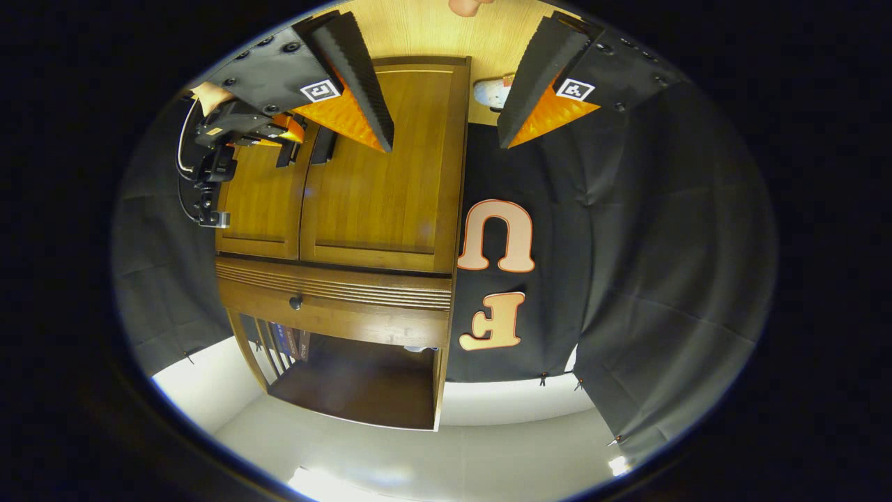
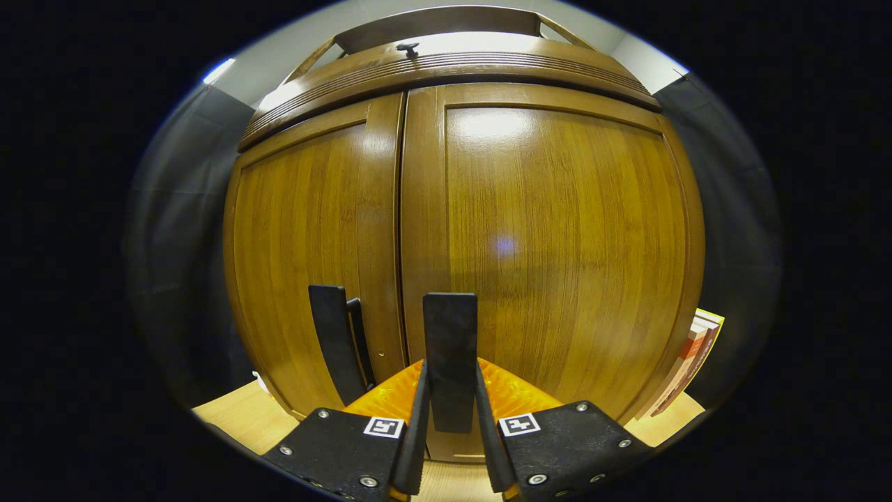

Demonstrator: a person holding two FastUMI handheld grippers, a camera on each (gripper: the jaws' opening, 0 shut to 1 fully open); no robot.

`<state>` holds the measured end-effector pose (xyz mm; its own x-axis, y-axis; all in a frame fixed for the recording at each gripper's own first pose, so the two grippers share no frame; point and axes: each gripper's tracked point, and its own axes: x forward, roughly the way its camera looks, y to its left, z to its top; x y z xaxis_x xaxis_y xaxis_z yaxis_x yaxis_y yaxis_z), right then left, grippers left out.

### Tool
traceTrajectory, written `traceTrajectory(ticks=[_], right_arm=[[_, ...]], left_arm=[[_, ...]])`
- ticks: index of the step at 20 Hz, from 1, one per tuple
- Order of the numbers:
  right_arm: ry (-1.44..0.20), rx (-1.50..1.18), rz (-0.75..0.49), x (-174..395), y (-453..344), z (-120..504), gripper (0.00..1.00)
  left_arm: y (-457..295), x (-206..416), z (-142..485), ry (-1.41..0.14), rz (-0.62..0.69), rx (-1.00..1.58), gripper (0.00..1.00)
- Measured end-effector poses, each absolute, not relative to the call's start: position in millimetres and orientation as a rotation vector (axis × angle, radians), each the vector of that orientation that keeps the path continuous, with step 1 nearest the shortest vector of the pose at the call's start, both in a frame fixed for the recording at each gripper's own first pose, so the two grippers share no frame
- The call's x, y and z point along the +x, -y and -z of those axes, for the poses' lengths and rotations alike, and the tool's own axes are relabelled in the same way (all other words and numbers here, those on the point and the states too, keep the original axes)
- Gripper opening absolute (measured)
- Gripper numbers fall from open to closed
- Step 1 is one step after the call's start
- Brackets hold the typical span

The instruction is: Open the right door of the double-door shoe cabinet with the right hand, and open the left door with the left hand.

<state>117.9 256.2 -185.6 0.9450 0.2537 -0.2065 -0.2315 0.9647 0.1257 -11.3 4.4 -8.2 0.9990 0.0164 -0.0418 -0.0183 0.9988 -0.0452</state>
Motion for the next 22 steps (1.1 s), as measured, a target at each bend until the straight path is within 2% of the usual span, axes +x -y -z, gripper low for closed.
traceTrajectory(ticks=[1, 4, 5, 7, 8, 9, 10, 11, 12, 14, 15, 16, 17, 18, 19, 22], right_arm=[[-0.223, 0.112, -0.249, 116, -256, 186, 0.35], [-0.212, 0.112, -0.251, 111, -254, 186, 0.33], [-0.212, 0.109, -0.249, 108, -254, 186, 0.31], [-0.214, 0.111, -0.252, 101, -252, 185, 0.29], [-0.212, 0.111, -0.256, 97, -251, 184, 0.24], [-0.210, 0.106, -0.262, 92, -250, 182, 0.27], [-0.208, 0.104, -0.268, 87, -249, 181, 0.20], [-0.210, 0.103, -0.276, 80, -248, 179, 0.19], [-0.212, 0.102, -0.286, 73, -244, 178, 0.23], [-0.217, 0.119, -0.302, 58, -238, 175, 0.23], [-0.212, 0.137, -0.307, 50, -234, 173, 0.23], [-0.208, 0.148, -0.311, 44, -230, 171, 0.23], [-0.204, 0.148, -0.312, 39, -227, 169, 0.18], [-0.199, 0.143, -0.311, 32, -224, 168, 0.18], [-0.198, 0.140, -0.310, 26, -220, 169, 0.23], [-0.199, 0.137, -0.314, 12, -211, 167, 0.23]], left_arm=[[-4, -12, 9, -0.045, -0.018, -0.048, 0.94], [-3, -15, 11, -0.058, -0.017, -0.051, 0.96], [-4, -15, 11, -0.061, -0.022, -0.048, 0.94], [-6, -16, 11, -0.062, -0.030, -0.044, 0.99], [-5, -17, 11, -0.060, -0.031, -0.044, 0.94], [-5, -18, 10, -0.059, -0.031, -0.044, 0.94], [-4, -18, 10, -0.057, -0.031, -0.043, 0.94], [-3, -18, 10, -0.056, -0.030, -0.042, 0.94], [-3, -19, 10, -0.055, -0.027, -0.040, 0.99], [0, -18, 10, -0.058, -0.018, -0.039, 0.99], [0, -19, 11, -0.058, -0.013, -0.040, 0.99], [2, -20, 10, -0.055, -0.008, -0.044, 0.94], [4, -19, 10, -0.053, -0.003, -0.048, 0.94], [6, -19, 9, -0.053, 0.000, -0.052, 0.94], [7, -19, 10, -0.052, 0.004, -0.053, 0.94], [8, -20, 10, -0.056, 0.016, -0.046, 0.94]])
